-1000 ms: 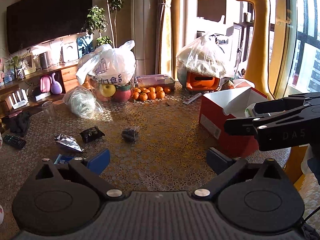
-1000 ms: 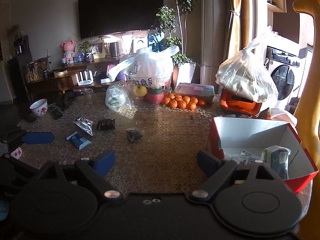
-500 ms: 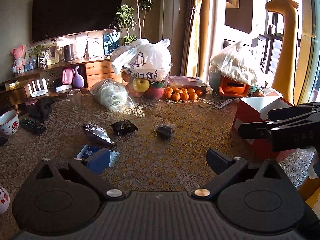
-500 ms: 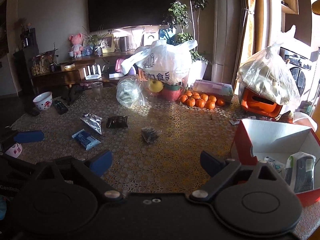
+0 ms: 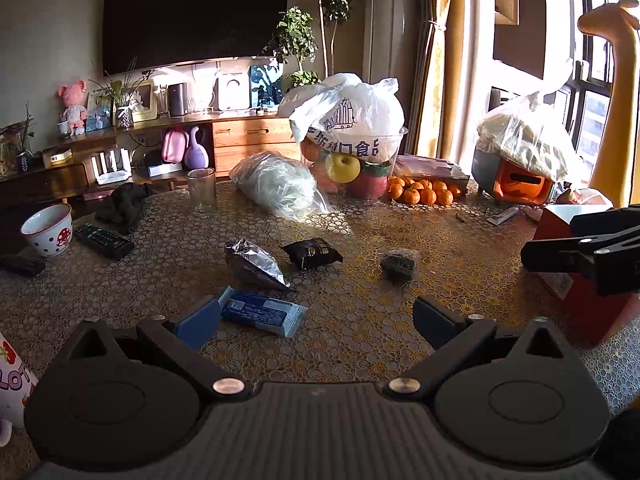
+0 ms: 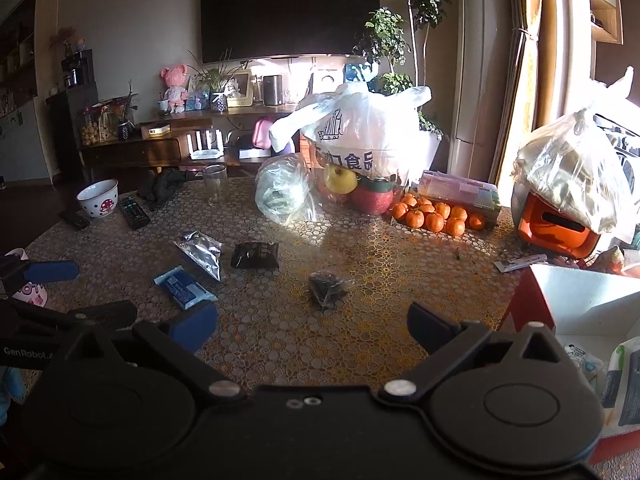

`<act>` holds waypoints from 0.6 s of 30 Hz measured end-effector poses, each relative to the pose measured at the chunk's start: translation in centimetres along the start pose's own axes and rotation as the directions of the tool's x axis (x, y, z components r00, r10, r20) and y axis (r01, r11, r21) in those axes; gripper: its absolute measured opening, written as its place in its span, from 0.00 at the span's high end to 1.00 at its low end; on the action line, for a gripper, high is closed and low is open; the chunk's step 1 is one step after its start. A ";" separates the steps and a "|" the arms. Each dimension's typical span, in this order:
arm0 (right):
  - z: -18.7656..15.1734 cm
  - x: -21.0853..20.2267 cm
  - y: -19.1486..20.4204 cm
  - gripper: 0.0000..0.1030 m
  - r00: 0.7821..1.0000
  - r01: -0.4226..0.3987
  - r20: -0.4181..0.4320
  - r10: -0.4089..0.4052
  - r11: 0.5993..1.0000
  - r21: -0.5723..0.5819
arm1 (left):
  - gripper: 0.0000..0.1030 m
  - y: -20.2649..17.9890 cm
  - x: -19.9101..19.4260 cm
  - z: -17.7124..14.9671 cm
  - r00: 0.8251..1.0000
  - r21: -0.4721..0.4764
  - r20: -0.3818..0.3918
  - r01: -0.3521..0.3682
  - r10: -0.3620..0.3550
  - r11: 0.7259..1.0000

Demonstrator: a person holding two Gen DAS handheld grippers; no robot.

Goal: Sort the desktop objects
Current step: 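Move both grippers over the table toward the remaining packets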

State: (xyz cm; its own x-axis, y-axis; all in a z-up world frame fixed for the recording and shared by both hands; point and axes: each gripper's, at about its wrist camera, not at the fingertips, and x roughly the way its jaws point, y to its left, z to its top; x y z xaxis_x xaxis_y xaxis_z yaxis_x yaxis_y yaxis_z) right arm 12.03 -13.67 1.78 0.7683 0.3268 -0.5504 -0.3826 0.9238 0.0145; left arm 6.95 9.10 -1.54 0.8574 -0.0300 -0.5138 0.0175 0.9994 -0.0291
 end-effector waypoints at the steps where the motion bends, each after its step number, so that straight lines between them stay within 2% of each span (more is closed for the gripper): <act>1: 0.1 0.4 0.0 0.00 1.000 -0.002 0.002 0.002 1.000 -0.002 | 0.00 0.4 0.4 -0.1 1.000 -0.002 -0.002 -0.006 0.006 1.000; 9: 0.7 4.1 -0.2 0.00 1.000 -0.011 -0.003 0.011 1.000 0.015 | 0.00 2.7 3.5 -0.7 0.998 -0.028 -0.050 -0.045 0.044 0.999; 18: 0.6 8.3 -0.5 0.00 0.999 -0.021 -0.032 0.021 1.000 0.002 | 0.00 3.8 6.8 -1.2 0.996 -0.010 -0.067 -0.062 0.061 0.998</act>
State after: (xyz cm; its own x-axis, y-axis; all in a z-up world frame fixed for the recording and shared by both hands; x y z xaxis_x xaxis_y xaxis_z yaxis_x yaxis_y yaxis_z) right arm 18.88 -11.30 -2.33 0.7431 0.3395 -0.5766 -0.3975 0.9172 0.0278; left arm 12.28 12.66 -6.16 0.8206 0.0305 -0.5706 -0.0408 0.9992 -0.0053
